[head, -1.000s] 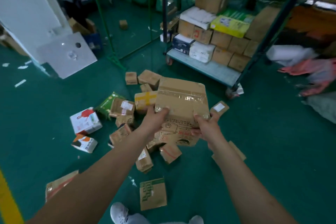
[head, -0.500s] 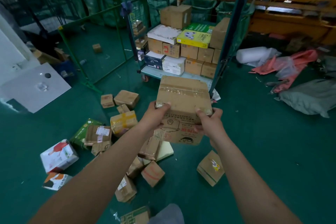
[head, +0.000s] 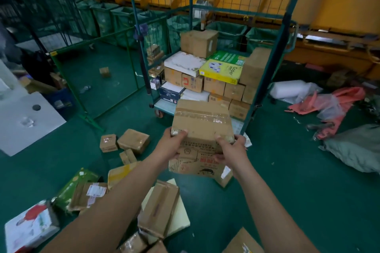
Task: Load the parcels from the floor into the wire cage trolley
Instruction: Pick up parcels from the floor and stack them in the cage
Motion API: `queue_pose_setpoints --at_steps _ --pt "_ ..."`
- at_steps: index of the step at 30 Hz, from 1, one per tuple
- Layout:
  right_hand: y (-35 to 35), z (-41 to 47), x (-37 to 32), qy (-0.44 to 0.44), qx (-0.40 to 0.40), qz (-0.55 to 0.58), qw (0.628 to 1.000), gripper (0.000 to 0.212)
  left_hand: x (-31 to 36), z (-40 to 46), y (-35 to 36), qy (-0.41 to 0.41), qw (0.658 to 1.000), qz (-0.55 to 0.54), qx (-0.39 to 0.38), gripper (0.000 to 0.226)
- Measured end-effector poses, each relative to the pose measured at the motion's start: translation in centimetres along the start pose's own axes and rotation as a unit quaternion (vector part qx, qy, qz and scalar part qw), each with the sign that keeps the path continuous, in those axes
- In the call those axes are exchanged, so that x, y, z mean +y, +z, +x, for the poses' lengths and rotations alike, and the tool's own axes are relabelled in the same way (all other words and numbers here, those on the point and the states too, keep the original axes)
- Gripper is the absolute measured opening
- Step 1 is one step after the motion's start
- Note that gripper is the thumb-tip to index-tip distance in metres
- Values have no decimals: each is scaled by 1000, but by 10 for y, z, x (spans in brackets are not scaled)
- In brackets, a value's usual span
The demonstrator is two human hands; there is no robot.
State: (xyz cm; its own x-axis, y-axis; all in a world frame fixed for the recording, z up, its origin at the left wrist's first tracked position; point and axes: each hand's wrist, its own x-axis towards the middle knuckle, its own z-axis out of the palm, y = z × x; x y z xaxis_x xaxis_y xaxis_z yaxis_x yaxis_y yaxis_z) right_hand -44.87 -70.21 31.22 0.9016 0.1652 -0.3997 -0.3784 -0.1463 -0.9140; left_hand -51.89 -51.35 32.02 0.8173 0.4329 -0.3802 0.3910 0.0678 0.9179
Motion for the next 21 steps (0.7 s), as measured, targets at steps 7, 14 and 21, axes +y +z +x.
queue_pose_setpoints --at_steps 7,14,21 --pt "26 104 -59 -11 -13 5 1000 61 64 102 -3 10 1000 -4 3 48" --pt "31 236 -104 5 -24 -12 1000 64 103 224 23 6 1000 -7 13 46" --pt "22 385 -157 23 -40 -9 999 57 158 356 69 -11 999 12 31 43"
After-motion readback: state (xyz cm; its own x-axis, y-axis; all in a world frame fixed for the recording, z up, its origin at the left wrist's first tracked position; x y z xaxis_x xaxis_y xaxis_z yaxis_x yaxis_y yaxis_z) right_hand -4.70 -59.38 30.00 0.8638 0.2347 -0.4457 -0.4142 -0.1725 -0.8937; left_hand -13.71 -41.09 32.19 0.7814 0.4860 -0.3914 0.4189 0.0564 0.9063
